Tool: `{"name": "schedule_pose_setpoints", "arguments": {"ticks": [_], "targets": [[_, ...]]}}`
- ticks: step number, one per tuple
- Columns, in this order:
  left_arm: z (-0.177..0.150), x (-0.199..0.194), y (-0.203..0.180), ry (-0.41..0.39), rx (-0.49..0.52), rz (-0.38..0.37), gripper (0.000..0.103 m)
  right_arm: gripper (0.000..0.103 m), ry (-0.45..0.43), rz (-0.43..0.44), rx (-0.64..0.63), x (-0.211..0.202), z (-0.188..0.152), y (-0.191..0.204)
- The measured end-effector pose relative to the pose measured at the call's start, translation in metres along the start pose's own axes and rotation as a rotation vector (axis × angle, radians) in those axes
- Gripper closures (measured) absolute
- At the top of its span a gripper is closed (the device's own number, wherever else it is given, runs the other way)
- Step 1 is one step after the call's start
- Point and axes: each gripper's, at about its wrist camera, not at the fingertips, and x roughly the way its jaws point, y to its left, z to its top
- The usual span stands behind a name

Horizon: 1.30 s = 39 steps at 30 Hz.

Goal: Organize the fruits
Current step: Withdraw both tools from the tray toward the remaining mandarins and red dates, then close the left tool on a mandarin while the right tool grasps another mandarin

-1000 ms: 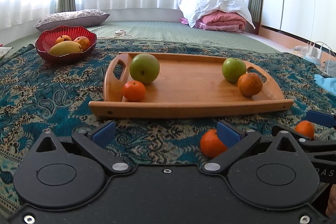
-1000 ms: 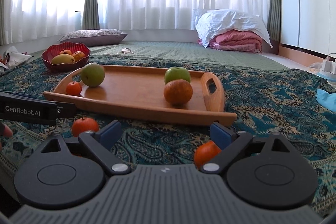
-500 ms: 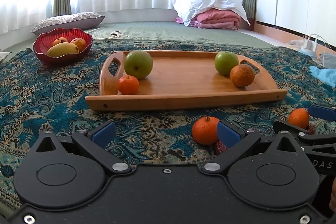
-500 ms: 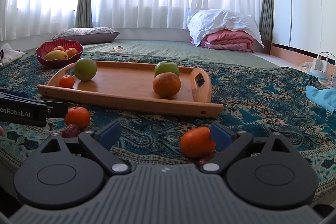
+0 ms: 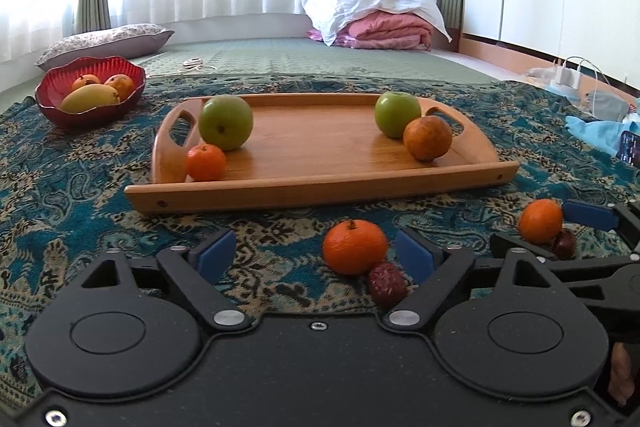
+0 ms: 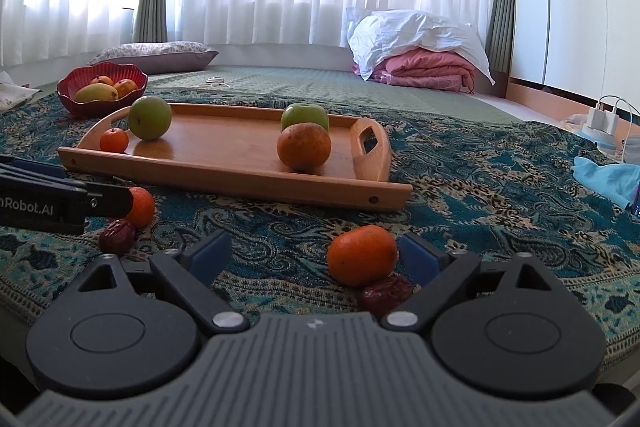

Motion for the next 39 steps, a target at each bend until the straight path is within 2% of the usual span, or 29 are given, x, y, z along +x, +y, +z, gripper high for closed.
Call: {"name": "schedule_pose_setpoints", "arguments": {"ticks": [2,6,8,10,14,19,25,33,35,39], "targets": [[0.002,0.001,-0.001,-0.001,-0.003,-0.011,0.027,0.01,0.0,-0.005,-0.004,0.0,0.0,0.0],[0.004,0.004,-0.005,0.014,-0.005,-0.038,0.033,0.014,0.007,-0.018,-0.01,0.003,0.002,0.0],[0.005,0.006,-0.007,0.024,0.001,-0.048,0.043,0.016,0.01,-0.03,-0.01,0.004,0.002,-0.001],[0.004,0.009,-0.01,0.041,0.006,-0.056,0.047,0.018,0.014,-0.038,-0.006,0.005,0.002,-0.002],[0.004,0.012,-0.012,0.056,-0.005,-0.08,0.049,0.024,0.032,-0.049,0.006,0.009,0.003,-0.005],[0.006,0.015,-0.013,0.06,-0.005,-0.072,0.055,0.028,0.049,-0.058,0.019,0.013,0.002,-0.008],[0.008,0.019,-0.012,0.07,-0.004,-0.063,0.067,0.037,0.053,-0.061,0.011,0.015,0.003,-0.008],[0.009,0.019,-0.014,0.067,-0.002,-0.058,0.068,0.051,0.058,-0.067,0.025,0.017,0.005,-0.013],[0.009,0.018,-0.013,0.063,-0.01,-0.056,0.068,0.059,0.052,-0.073,0.03,0.017,0.006,-0.015],[0.011,0.015,-0.011,0.05,-0.02,-0.046,0.068,0.059,0.045,-0.066,0.051,0.016,0.008,-0.017]]}}
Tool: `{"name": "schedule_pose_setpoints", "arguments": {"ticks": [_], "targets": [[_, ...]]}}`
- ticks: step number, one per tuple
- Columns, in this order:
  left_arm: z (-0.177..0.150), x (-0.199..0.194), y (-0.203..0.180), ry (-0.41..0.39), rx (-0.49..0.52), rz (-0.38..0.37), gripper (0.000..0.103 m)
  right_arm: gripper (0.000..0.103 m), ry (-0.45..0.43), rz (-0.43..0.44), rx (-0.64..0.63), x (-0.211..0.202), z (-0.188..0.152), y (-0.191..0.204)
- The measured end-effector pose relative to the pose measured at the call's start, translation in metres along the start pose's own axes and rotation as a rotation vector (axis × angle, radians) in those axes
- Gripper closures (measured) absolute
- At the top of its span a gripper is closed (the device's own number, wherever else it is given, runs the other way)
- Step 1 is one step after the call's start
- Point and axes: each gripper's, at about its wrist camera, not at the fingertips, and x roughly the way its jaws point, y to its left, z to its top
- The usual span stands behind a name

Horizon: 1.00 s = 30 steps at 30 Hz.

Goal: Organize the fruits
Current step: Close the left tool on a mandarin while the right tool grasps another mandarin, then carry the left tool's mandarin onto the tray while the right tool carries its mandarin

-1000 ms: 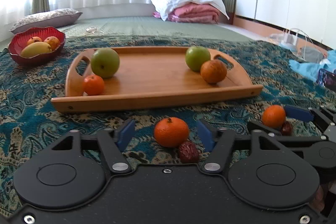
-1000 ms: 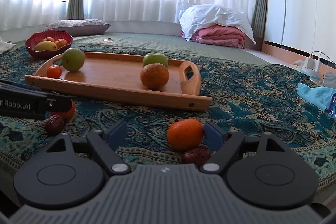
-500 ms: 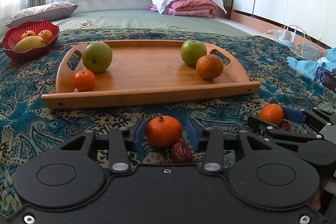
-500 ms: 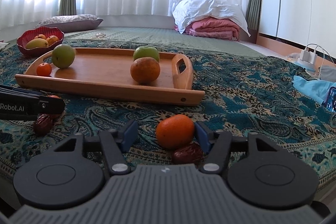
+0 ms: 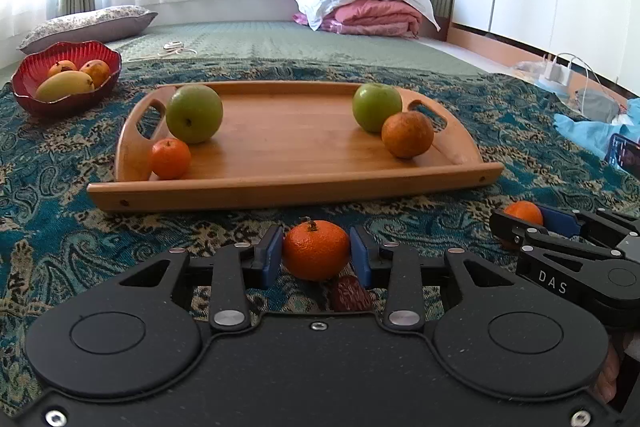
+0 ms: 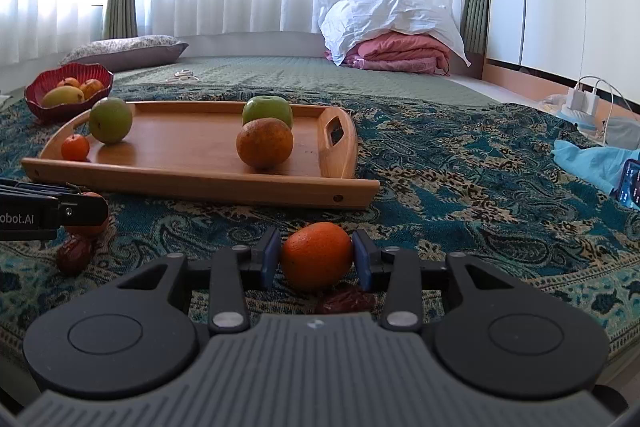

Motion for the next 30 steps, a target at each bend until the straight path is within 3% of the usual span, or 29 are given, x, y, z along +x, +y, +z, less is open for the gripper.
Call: {"name": "schedule_pose_setpoints", "arguments": {"ticks": [30], "targets": [[0.032,-0.01,0.018,-0.117,0.011,0.086,0.069,0.06,-0.089,0.097,0.039,0.006,0.04,0.02]]}}
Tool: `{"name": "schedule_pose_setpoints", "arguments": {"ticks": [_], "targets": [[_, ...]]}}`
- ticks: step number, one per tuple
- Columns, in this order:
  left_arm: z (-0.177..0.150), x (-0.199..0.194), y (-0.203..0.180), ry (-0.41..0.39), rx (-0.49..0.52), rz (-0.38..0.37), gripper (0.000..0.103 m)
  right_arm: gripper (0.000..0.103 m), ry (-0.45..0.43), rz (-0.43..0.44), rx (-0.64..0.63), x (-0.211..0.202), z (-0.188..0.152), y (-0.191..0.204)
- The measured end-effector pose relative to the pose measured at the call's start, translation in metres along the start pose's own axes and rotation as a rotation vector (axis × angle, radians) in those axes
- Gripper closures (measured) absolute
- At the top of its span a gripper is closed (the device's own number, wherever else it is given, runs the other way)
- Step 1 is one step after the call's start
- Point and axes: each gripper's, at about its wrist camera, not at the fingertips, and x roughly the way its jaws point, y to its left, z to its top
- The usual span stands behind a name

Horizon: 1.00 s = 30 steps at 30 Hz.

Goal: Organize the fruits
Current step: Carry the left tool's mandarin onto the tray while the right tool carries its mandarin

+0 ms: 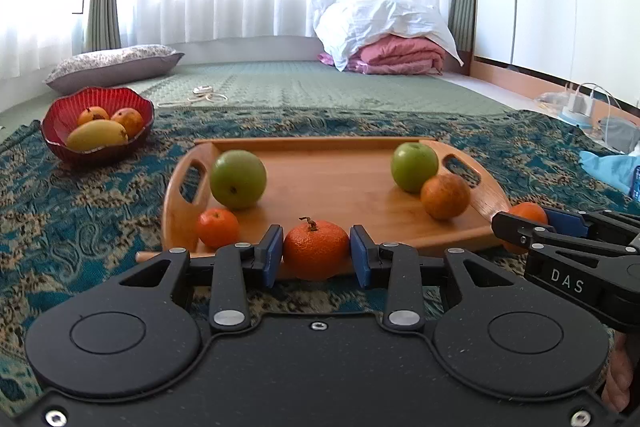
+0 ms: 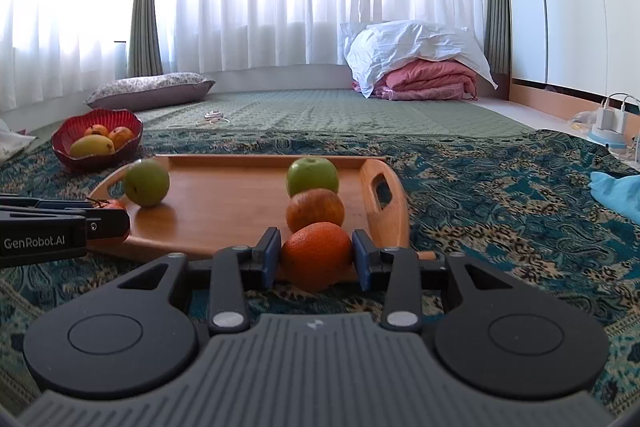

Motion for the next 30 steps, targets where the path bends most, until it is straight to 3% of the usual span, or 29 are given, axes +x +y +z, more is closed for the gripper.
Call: {"name": "schedule_pose_setpoints", "arguments": {"ticks": [18,30], "targets": [[0.015,0.031,0.007,-0.002,0.012,0.017,0.069,0.06,0.025,0.077,0.024,0.041,0.016,0.012],[0.009,0.053,0.024,0.036,-0.017,0.055,0.069,0.061,0.096,0.046,0.132,0.06,0.012,-0.007]]}}
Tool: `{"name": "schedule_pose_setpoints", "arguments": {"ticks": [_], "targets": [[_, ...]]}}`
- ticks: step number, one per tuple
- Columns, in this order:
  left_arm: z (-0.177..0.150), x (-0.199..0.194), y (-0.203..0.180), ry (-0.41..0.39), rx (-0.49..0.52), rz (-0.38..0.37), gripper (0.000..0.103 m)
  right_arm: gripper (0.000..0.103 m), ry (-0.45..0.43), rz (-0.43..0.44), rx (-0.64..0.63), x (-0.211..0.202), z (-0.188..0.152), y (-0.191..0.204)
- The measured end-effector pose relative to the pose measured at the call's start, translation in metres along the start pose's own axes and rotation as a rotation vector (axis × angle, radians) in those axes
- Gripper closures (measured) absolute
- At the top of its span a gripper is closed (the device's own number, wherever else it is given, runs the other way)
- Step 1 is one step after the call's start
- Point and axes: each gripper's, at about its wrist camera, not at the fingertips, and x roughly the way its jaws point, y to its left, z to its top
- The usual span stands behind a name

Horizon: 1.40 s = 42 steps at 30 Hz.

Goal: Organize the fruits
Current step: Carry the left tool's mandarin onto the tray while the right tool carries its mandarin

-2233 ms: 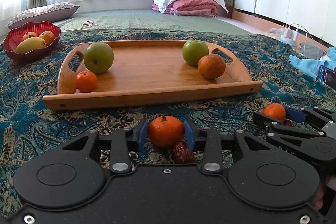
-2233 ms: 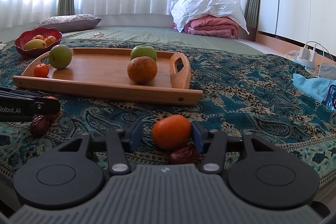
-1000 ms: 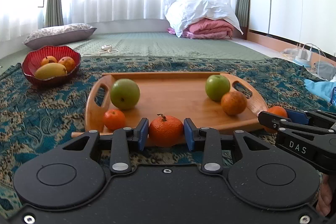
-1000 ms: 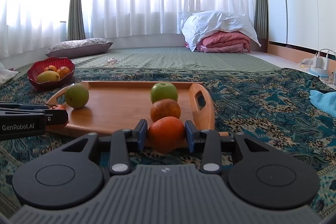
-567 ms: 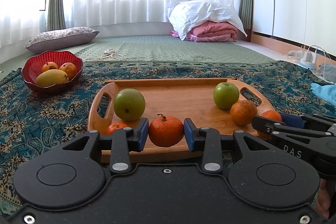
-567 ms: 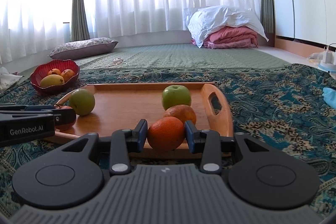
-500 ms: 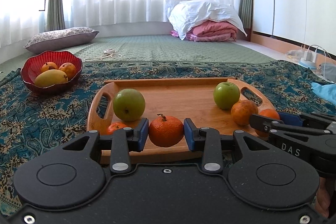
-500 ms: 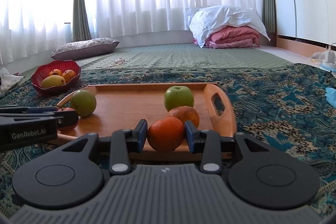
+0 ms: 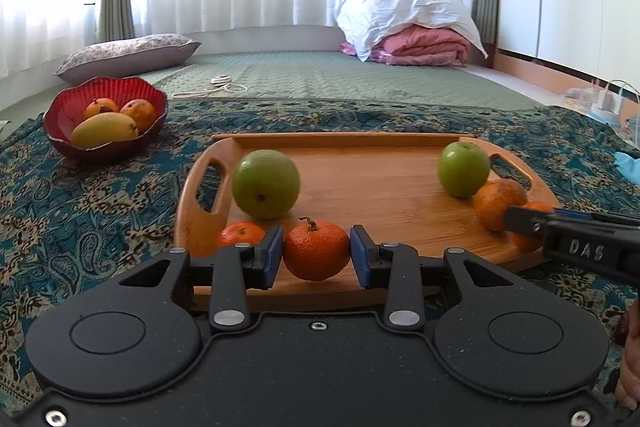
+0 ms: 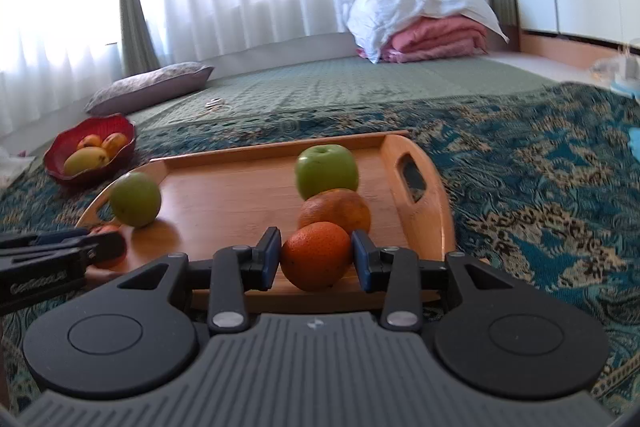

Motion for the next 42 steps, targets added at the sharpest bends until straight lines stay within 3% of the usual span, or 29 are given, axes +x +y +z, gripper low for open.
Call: {"name": "schedule_pose_setpoints", "arguments": {"ticks": [15,42], "targets": [[-0.002,0.015,0.011,0.018,-0.008,0.041,0.069,0.061,0.021,-0.03,0.031,0.021,0.008,-0.007],[0.014,0.065,0.015,0.044,-0.025,0.036,0.069,0.06,0.067,-0.052,0.056,0.058,0.019,-0.013]]}}
